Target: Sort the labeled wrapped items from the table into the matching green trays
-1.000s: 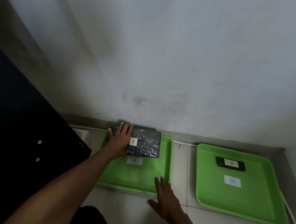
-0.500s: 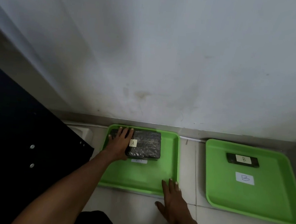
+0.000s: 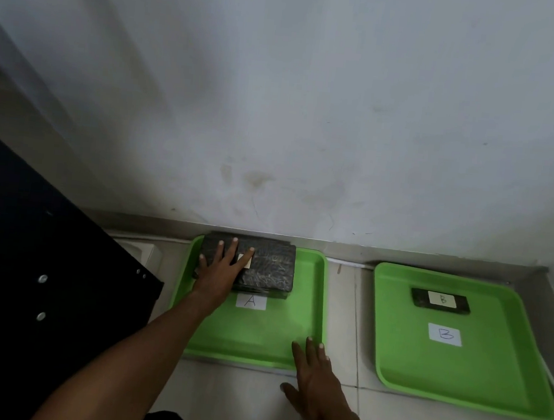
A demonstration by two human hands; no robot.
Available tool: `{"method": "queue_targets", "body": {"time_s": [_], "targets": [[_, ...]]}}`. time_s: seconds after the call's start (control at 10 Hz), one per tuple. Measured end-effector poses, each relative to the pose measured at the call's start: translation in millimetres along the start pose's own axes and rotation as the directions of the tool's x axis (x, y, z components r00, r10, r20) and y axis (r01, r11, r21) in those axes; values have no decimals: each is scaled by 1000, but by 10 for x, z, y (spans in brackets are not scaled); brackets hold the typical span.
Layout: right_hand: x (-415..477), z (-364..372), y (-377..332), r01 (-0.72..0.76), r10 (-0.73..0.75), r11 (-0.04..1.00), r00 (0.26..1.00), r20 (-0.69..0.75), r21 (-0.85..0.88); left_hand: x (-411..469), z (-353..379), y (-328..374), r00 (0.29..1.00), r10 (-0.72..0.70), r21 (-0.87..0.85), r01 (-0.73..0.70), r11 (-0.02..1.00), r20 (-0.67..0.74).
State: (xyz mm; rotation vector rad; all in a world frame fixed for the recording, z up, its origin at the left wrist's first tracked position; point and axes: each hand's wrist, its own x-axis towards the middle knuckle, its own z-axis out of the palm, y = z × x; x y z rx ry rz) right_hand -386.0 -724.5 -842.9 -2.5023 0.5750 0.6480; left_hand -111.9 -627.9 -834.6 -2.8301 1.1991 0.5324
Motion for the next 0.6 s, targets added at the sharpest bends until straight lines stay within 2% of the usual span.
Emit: {"method": "queue_targets", "body": {"time_s": [0.2, 0.5, 0.6], "targets": [[-8, -130, -76, -17, 18, 999, 1000, -16, 27, -134, -166, 7, 999, 23, 63, -26, 998, 44], [-307, -708, -376, -7, 0, 1000, 973, -231, -29, -782, -555, 223, 1000, -3, 55, 2, 998, 23], [-452, -837, -485, -22, 10, 999, 956, -293, -37, -1056, -747, 374, 999, 43, 36, -42, 998, -28]]}}
